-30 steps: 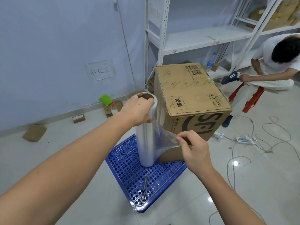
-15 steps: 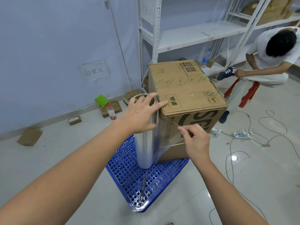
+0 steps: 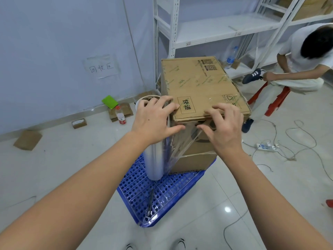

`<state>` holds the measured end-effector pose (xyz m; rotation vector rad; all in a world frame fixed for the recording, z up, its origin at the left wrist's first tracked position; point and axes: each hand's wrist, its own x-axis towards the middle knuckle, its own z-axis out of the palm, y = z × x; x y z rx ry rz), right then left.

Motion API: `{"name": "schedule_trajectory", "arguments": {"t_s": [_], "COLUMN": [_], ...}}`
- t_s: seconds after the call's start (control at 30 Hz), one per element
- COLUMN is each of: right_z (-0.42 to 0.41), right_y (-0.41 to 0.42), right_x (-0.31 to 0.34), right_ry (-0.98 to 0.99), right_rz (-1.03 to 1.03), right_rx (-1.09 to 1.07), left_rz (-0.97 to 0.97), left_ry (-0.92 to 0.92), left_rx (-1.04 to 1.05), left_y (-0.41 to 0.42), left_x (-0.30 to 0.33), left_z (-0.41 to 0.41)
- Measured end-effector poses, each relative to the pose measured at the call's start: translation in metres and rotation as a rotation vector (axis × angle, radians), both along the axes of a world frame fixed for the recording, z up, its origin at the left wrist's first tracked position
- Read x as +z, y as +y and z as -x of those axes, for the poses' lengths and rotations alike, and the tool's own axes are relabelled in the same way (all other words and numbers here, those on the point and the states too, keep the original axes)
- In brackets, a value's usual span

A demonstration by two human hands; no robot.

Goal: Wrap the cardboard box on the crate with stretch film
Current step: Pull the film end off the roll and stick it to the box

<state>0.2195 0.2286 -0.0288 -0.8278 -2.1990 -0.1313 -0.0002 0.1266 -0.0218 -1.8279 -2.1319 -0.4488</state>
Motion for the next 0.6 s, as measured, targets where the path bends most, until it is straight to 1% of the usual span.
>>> {"name": "schedule_trajectory", "arguments": {"t_s": [0.07, 0.13, 0.2, 0.27, 0.33, 0.4, 0.53, 0.6], "right_z": [0.002, 0.013, 0.027, 0.035, 0.038, 0.04, 0.052, 0.062], "right_y": [0.006, 0.009, 0.012, 0.018, 0.023, 0.026, 0.029, 0.028], "right_x": [0.012, 0.024, 0.03, 0.032, 0.037, 0.045, 0.055, 0.054], "right_ry": [-0.137, -0.354, -0.583, -0.712, -0.743, -0.755, -0.815, -0.827], "right_rz": [-0.037, -0.025, 0.01, 0.04, 0.045, 0.031, -0.11, -0.086], "right_rx": [0.118, 0.21, 0.225, 0.257, 0.303, 0.34, 0.463, 0.553], "left_rz": [-0.021, -0.045, -0.046, -0.058, -0.09, -0.111, -0.13, -0.173], "left_ry": [0.011, 0.011, -0.001, -0.027, -0.07, -0.166, -0.245, -0.311], "left_rx": [-0.001, -0.005, -0.005, -0.022, -0.077, -0.107, 0.037, 0.007], "left_y": [0.0, 0.0, 0.0, 0.0, -0.001, -0.006, -0.022, -0.028], "left_x": [-0.001, -0.002, -0.003, -0.005, -0.004, -0.002, -0.009, -0.012], "left_z": [-0.001, -0.001, -0.001, 0.0, 0.002, 0.004, 0.003, -0.001]}}
